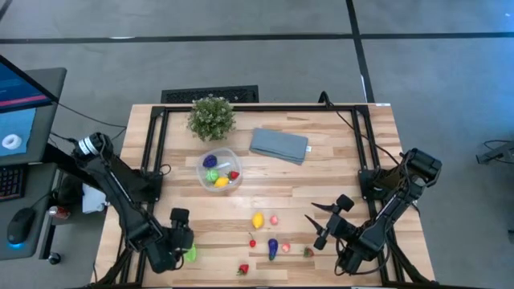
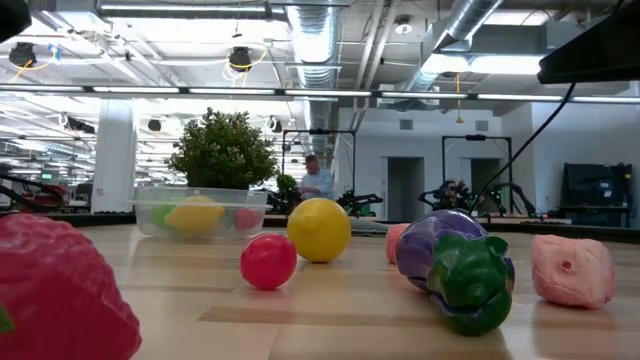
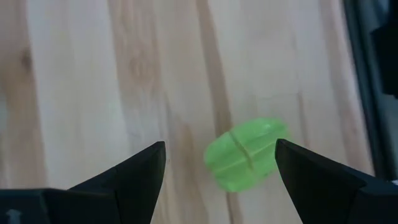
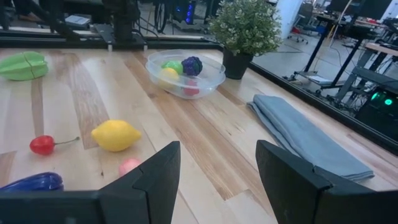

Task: Pick and placing Produce into tupperware
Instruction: Put the light green star fruit into the transparent bin

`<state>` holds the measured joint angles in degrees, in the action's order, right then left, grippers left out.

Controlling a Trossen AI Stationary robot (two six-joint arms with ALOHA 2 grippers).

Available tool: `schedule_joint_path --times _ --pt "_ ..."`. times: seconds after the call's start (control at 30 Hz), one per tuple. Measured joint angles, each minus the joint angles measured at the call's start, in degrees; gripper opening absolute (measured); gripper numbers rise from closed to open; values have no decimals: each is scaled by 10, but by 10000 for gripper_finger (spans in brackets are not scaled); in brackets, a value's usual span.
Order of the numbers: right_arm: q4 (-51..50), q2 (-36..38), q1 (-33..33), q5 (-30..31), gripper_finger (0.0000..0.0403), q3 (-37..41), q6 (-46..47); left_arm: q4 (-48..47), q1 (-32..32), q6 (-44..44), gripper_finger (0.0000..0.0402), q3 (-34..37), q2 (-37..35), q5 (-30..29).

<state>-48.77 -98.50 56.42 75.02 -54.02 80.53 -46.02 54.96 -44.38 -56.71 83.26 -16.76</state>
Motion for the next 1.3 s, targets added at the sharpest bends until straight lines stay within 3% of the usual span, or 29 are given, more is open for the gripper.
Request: schedule_joint_path --times 0.37,0.8,1.0,1.3 --pt "0 0 0 0 234 0 -10 38 23 27 294 0 2 1" --pt "4 0 0 0 234 0 -10 96 53 275 295 0 83 -14" --pt "8 0 0 0 234 0 -10 79 52 303 295 0 113 7" --pt "10 0 0 0 234 0 -15 57 46 342 295 -1 113 -6"
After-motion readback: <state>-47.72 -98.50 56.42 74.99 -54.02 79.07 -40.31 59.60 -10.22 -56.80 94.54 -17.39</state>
